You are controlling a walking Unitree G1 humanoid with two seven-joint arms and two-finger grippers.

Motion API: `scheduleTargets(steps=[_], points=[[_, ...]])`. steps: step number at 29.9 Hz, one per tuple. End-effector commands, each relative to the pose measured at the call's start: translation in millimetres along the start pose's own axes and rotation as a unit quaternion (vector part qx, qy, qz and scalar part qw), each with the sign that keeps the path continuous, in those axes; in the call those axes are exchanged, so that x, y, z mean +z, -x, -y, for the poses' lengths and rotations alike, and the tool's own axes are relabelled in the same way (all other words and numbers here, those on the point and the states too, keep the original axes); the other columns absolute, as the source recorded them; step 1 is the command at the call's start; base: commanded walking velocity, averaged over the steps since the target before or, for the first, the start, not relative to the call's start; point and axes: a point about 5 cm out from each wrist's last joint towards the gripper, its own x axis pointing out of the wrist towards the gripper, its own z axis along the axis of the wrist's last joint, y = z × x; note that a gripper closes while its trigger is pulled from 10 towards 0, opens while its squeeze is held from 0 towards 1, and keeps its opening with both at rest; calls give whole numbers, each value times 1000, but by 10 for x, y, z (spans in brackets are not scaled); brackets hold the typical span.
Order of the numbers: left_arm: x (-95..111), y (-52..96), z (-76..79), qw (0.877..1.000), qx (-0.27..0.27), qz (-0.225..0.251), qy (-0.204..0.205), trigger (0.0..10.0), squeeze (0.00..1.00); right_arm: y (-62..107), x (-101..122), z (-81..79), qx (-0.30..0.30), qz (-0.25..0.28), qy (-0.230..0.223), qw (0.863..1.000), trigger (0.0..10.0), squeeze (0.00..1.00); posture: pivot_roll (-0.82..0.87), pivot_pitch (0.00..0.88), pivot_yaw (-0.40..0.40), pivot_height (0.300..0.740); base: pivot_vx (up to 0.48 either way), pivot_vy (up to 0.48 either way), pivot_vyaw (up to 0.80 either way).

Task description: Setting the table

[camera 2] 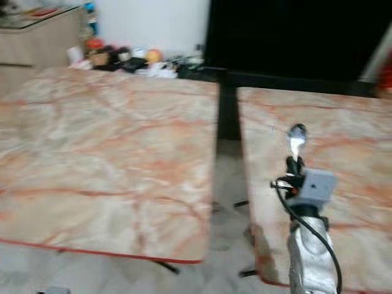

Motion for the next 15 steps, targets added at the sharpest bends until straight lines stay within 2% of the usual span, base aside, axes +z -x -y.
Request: scheduleTargets(steps=[1,15], points=[[-141,74,-59,1000,7,-27,-2,10000,0,-49,89,-124,18,21,-10,1000,10000,0,75,68,-46,740,0,-480,0],[-156,82,-66,1000,9,-29,-2,10000,0,-82,159,-145,19,36,-8,999,10000,0,75,69,-46,740,0,-480,0]])
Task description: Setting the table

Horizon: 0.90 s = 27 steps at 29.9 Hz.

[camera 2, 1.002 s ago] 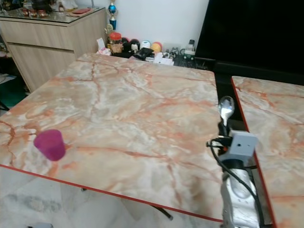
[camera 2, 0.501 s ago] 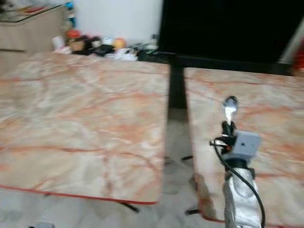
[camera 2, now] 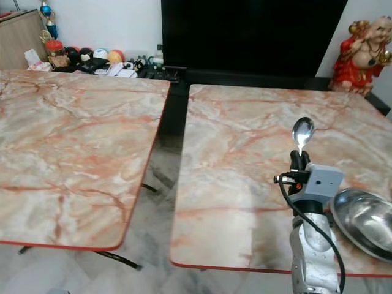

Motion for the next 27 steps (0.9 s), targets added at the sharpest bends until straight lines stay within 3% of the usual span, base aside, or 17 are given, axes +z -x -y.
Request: scheduleTargets(steps=[1,23,27], points=[[-52,17,0,1000,-1,-13,-1,10000,0,-23,55,-28,5,12,0,1000,10000,0,74,68,-46,740,0,-480,0],[-48,16,-13,1000,2,-13,1,10000,0,-61,118,60,-18,21,-9,1000,10000,0,73,62,-46,740,0,-480,0],[-50,16,-16,1000,4,-14,4,10000,0,-57,119,94,-27,21,-6,999,10000,0,72,63,-46,740,0,-176,0]])
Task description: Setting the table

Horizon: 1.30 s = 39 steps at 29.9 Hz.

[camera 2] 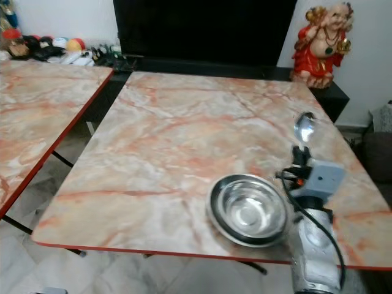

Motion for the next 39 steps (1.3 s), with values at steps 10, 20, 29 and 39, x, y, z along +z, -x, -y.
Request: scheduleTargets(steps=[10,20,29,39], points=[[-93,40,-37,1000,3,-22,3,10000,0,-39,-25,44,0,-31,38,999,10000,0,69,67,-46,740,0,0,0],[-105,42,-25,1000,0,-25,6,10000,0,-114,-140,68,21,-112,90,989,10000,0,71,68,-47,740,0,0,0],[-107,42,-23,1000,-6,-27,10,10000,0,-163,-294,125,33,-216,109,970,10000,0,70,65,-45,740,0,0,0],[-93,27,-3,999,-19,-31,8,10000,0,-82,-592,47,54,-306,58,949,10000,0,71,50,-35,740,0,0,0]])
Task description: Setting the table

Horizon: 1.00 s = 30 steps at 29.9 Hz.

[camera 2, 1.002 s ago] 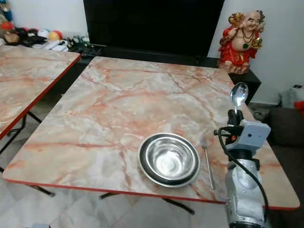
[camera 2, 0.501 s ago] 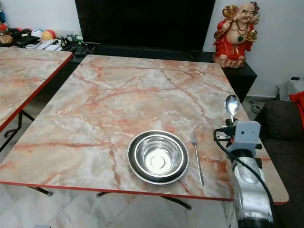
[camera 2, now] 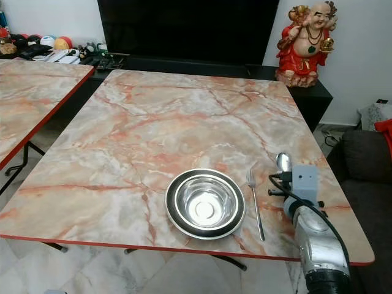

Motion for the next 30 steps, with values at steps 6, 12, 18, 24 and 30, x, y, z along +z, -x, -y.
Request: scheduleTargets(steps=[6,12,18,24,30], points=[[-33,1,14,1000,-13,-16,-1,10000,0,-44,-60,-86,40,-27,8,999,10000,0,70,46,-35,740,0,0,0],[-30,-3,25,1000,-16,-16,-2,10000,0,-52,-127,-125,42,-34,-5,999,10000,0,73,45,-34,740,0,0,0],[-29,-4,27,1000,-17,-16,-1,10000,0,-64,-144,-133,36,-39,-11,999,10000,0,71,58,-33,740,0,0,0],[-33,-2,25,1000,-17,-17,2,10000,0,-56,-158,-179,30,-39,-28,998,10000,0,71,67,-34,740,0,0,0],[-45,2,27,1000,-17,-18,3,10000,0,-20,-217,-256,27,-45,-44,998,10000,0,68,75,-30,740,0,0,0]])
